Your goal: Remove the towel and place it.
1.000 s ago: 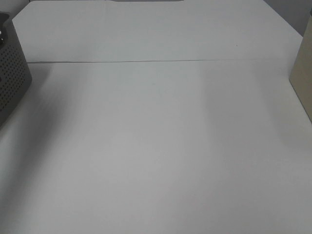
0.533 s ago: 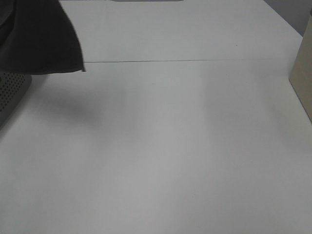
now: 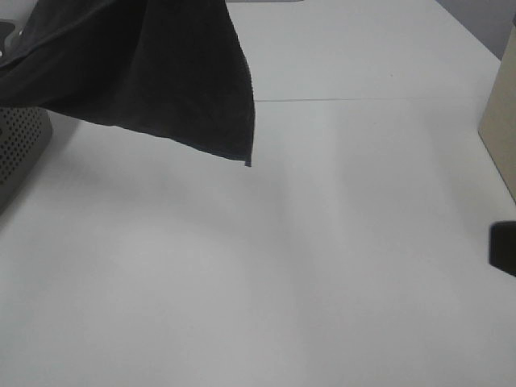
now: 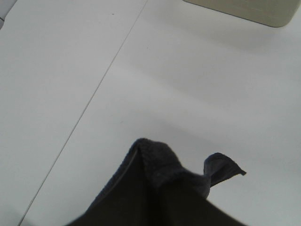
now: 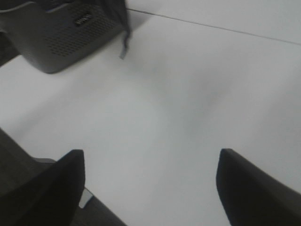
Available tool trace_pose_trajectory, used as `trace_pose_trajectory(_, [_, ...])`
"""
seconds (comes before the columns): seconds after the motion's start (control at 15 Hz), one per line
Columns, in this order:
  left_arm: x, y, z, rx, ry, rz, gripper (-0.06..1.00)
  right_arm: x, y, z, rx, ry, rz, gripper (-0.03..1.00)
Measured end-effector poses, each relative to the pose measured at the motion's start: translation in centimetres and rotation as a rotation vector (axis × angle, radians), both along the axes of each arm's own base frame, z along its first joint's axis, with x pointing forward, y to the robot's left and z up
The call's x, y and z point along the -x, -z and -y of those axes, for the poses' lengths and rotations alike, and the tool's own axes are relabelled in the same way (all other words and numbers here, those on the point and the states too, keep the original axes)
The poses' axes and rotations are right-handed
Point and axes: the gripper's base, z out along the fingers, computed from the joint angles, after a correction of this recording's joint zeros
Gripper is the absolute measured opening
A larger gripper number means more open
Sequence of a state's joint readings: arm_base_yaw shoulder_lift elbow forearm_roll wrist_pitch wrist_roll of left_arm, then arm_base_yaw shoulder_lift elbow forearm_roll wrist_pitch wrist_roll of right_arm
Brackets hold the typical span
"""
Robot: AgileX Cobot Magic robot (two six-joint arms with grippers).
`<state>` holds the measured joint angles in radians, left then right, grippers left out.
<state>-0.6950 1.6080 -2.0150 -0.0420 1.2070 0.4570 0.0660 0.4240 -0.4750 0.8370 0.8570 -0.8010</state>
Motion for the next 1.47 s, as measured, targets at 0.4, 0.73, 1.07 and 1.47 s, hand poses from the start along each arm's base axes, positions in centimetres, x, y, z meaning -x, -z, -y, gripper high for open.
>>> trace_pose_trajectory(0.4, [1.5,0.1,1.4,0.036,0.078,-0.055,0.00,-7.8,1.3,-2.7,-0.202,-0.295,-0.008,0.75])
trace_pose_trajectory(0.73, [1.8,0.0,1.8,0.074,0.106,-0.088,0.00,-12.8,4.6,-3.8,-0.394,-0.379,-0.095,0.75])
trace_pose_trajectory(1.07, [2.0,0.0,1.9,0.094,0.121,-0.105,0.00,-16.3,5.7,-8.5,-0.318,-0.491,-0.186,0.75])
trace_pose_trajectory(1.47, [2.0,-0.2,2.1,0.114,0.125,-0.099,0.00,-17.4,6.9,-9.0,-0.335,-0.476,-0.252,0.75])
